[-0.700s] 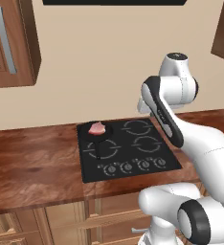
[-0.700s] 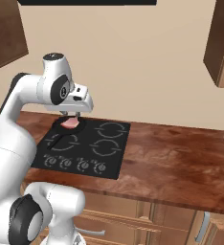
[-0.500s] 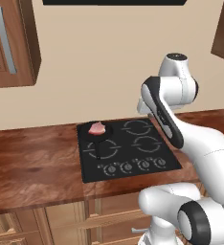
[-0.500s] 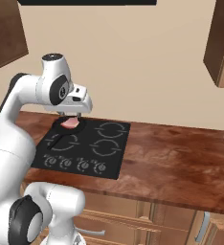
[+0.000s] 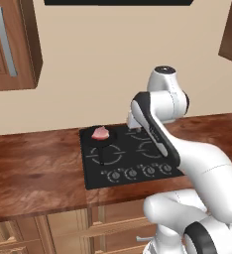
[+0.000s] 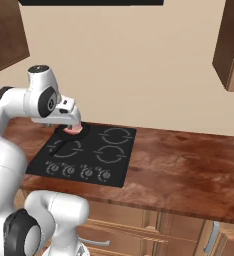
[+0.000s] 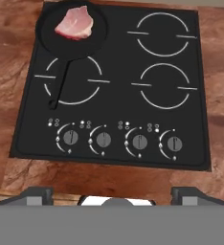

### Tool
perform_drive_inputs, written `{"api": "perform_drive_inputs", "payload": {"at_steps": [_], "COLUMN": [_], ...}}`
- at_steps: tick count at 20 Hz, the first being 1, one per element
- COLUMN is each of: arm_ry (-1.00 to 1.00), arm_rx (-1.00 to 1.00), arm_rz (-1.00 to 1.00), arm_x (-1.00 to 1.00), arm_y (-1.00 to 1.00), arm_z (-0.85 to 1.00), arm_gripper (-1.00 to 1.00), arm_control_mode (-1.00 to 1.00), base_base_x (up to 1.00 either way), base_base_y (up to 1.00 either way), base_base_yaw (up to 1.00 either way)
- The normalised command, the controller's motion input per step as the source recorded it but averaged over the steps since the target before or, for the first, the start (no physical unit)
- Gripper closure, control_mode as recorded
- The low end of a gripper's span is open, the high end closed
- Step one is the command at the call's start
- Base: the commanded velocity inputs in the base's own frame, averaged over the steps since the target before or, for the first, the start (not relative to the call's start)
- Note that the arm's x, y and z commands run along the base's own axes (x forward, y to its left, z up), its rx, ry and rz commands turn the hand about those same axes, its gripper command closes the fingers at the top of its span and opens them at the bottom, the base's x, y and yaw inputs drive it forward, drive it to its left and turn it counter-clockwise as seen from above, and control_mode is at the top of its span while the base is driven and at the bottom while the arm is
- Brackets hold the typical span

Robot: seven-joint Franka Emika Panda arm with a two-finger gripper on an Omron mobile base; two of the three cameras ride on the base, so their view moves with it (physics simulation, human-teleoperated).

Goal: Pick up the pan with the steak in it and place it on the dining table. Then place the steak on the plate.

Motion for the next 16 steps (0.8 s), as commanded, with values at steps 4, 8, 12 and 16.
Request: {"api": "perform_drive_inputs", "payload": {"at_steps": [4, 8, 12, 16], "arm_ry": [-0.03, -0.04, -0.02, -0.01], "arm_rx": [0.03, 0.04, 0.05, 0.04], "arm_rz": [-0.01, -0.05, -0.06, -0.06], "arm_x": [0.05, 0.27, 0.40, 0.54], "arm_y": [0.65, 0.60, 0.53, 0.47], "arm_z": [-0.49, -0.52, -0.53, -0.50], "arm_gripper": [-1.00, -1.00, -1.00, -1.00], "arm_control_mode": [-1.00, -1.00, -1.00, -1.00], "base_base_x": [0.00, 0.00, 0.00, 0.00], "base_base_y": [0.00, 0.00, 0.00, 0.00], "base_base_yaw": [0.00, 0.00, 0.00, 0.00]}}
